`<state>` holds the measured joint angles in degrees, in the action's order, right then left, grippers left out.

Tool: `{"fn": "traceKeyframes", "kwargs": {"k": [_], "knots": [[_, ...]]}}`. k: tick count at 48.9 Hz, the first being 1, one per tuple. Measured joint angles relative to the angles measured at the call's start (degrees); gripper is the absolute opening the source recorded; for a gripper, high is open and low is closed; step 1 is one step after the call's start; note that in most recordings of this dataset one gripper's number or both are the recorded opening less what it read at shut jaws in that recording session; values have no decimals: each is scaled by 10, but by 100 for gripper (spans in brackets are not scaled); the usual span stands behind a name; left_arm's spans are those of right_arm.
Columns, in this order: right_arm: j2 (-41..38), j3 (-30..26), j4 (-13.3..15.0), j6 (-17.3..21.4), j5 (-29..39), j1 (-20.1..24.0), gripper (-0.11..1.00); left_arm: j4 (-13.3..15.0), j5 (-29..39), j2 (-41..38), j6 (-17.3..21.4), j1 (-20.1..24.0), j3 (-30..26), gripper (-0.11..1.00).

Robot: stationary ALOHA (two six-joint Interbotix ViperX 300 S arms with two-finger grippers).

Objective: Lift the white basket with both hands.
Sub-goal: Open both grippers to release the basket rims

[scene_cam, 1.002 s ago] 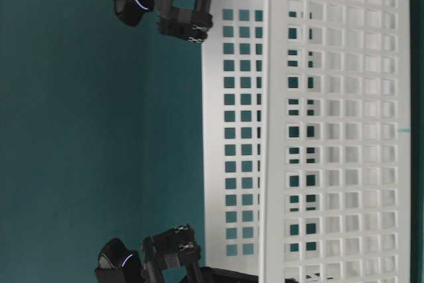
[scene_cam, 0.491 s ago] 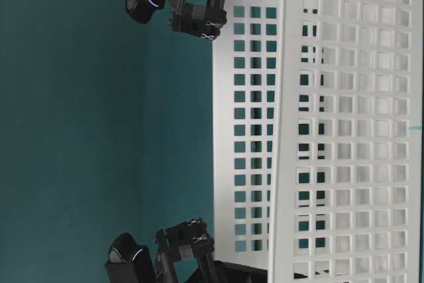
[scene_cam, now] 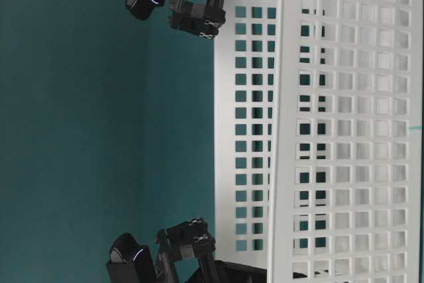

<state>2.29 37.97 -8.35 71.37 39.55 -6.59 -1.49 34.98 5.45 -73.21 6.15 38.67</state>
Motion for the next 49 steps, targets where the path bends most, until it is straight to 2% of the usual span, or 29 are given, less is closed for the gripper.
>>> {"fn": "traceKeyframes", "kwargs": {"k": [8,10,14,18,23,26,30,49], "knots": [[0,3,0,0,-7,0,22,0,-3,0,1,0,2,3],[0,4,1,-1,-9,0,26,2,-3,0,0,0,3,4],[-3,5,1,-11,-14,5,43,-1,-6,-3,2,-1,5,11],[-3,4,2,-18,-19,8,61,-2,-11,-5,4,-2,7,26],[-3,4,4,-19,-25,6,84,-2,-17,-6,4,-3,7,55],[-2,5,8,-20,-26,6,91,-2,-18,-6,4,-3,7,74],[-3,5,17,-19,-29,5,96,-2,-18,-6,4,-3,7,92],[1,8,23,-35,-32,-6,96,-2,-18,-7,4,-3,7,92]]}}
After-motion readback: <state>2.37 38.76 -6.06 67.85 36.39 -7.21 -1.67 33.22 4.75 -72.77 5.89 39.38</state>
